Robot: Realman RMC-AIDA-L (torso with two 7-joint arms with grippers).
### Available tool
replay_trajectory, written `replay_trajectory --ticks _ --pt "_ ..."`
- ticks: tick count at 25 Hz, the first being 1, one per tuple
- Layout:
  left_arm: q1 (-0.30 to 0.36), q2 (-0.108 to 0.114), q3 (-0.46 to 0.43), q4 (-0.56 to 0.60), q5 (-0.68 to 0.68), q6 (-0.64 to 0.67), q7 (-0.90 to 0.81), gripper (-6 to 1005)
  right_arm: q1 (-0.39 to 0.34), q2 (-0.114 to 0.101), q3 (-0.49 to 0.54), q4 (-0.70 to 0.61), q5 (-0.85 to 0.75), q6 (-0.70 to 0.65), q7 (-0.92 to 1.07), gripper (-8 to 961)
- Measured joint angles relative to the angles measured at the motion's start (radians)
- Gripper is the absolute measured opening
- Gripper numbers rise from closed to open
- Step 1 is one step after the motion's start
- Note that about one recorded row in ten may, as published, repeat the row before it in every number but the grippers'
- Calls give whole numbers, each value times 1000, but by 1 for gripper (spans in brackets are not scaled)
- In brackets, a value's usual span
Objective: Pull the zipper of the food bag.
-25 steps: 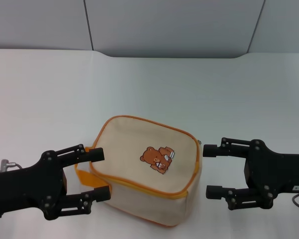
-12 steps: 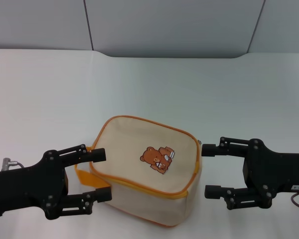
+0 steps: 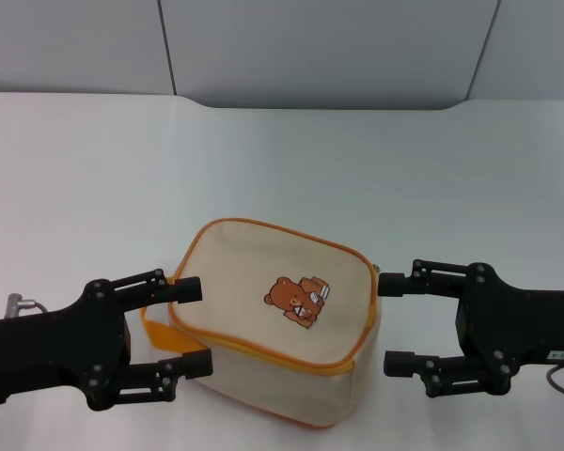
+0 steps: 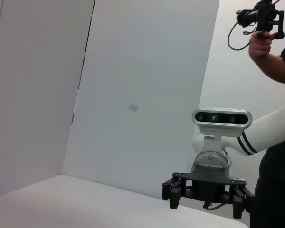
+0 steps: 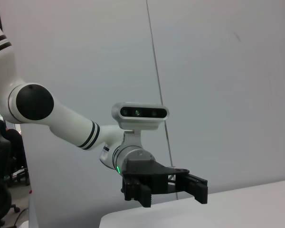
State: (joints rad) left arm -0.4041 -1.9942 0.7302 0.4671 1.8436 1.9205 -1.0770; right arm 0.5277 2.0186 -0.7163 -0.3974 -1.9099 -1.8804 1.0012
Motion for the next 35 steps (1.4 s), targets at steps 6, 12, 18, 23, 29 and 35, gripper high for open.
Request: replay_trajectory --ticks 6,12,18,23,29,35 --pt "-3 0 1 -1 1 2 0 801 0 0 0 -1 0 -1 1 791" --pt "-7 0 0 -1 16 1 -2 801 0 0 0 -2 0 -1 1 791" --pt "-8 0 0 6 26 6 -12 801 0 0 0 -1 -2 -4 -2 791" --pt "-8 0 0 7 30 6 -13 801 1 2 0 -2 -8 -2 -3 791" --pt "-7 0 0 7 31 6 -14 801 0 3 0 -1 -9 -2 -5 791" --pt "-4 0 1 7 38 8 -16 801 0 3 0 -1 -11 -5 -5 791"
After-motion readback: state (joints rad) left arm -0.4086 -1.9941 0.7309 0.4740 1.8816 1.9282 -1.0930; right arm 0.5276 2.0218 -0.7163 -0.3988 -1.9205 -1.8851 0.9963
